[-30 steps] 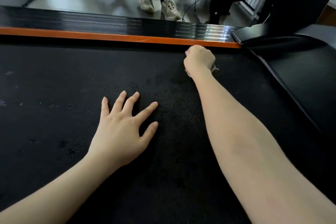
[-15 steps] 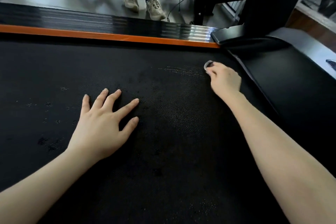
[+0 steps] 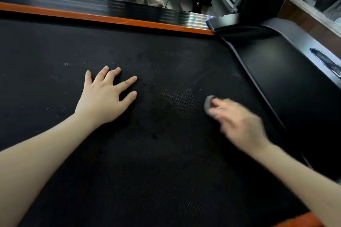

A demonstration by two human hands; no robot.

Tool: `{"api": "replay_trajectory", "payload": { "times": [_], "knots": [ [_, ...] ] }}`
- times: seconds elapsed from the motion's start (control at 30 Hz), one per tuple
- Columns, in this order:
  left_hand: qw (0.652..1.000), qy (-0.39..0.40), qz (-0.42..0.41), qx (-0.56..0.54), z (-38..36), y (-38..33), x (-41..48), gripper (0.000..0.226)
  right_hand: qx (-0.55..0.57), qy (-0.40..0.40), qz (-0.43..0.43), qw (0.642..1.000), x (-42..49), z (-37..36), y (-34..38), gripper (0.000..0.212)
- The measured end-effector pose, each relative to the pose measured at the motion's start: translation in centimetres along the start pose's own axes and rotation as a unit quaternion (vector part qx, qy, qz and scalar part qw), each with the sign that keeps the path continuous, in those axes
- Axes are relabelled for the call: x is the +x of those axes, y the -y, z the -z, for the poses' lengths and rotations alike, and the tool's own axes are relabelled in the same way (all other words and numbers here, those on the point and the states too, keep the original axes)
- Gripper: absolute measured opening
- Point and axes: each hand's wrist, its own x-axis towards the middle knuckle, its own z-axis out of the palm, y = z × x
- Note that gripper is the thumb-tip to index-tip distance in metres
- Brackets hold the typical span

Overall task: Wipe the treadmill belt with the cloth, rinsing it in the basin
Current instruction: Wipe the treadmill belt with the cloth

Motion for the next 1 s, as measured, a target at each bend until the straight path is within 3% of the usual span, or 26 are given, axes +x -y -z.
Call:
{"api": "replay_trajectory", "payload": {
  "times": [0.07, 0.1, 0.17, 0.3, 0.37, 0.43, 0.57, 0.7, 0.77, 0.87, 1.0],
  "knots": [
    [1.000, 0.004, 0.000, 0.002, 0.1, -0.1, 0.1, 0.060, -0.022, -0.001, -0.152, 0.988, -1.4, 1.6, -3.2, 0.027],
    [1.000, 0.008, 0.000, 0.005, 0.2, -0.1, 0.2, 0.058, -0.025, 0.005, -0.171, 0.985, -2.2, 1.9, -3.2, 0.026],
    [1.000, 0.013, -0.001, 0.010, 0.3, -0.2, 0.1, 0.056, -0.025, 0.001, -0.139, 0.990, -4.0, 1.6, -0.1, 0.031],
    [1.000, 0.020, 0.004, 0.007, 0.5, -0.1, 0.1, 0.057, 0.047, 0.051, 0.018, 0.997, -7.3, 1.3, 7.7, 0.031],
    [1.000, 0.016, 0.013, 0.001, 1.1, -0.4, -0.2, 0.058, 0.073, 0.088, 0.082, 0.990, -7.8, 1.7, 8.2, 0.031],
    [0.999, -0.019, 0.022, -0.033, 2.1, -0.8, -1.6, 0.056, 0.065, 0.074, 0.106, 0.989, -7.8, 2.0, 6.6, 0.031],
    [0.998, -0.017, -0.039, -0.043, 2.9, -1.1, -7.8, 0.058, -0.003, 0.018, -0.053, 0.998, -8.5, 2.5, 2.8, 0.038],
    [0.998, 0.027, -0.050, -0.002, 2.1, 0.2, -12.3, 0.067, -0.030, 0.021, -0.232, 0.972, -8.0, 3.2, 4.4, 0.025],
    [0.999, 0.021, -0.045, 0.012, 1.5, 0.2, -12.7, 0.068, -0.056, 0.030, -0.190, 0.980, -7.8, 2.9, 8.8, 0.023],
    [0.999, 0.013, -0.042, 0.021, 1.0, 0.0, -12.3, 0.062, -0.011, 0.079, -0.030, 0.996, -7.4, 1.4, 17.4, 0.023],
    [0.999, -0.001, -0.049, 0.001, 0.8, 0.7, -12.3, 0.049, 0.063, 0.209, 0.062, 0.974, -6.5, 1.5, 20.4, 0.033]
  ]
}}
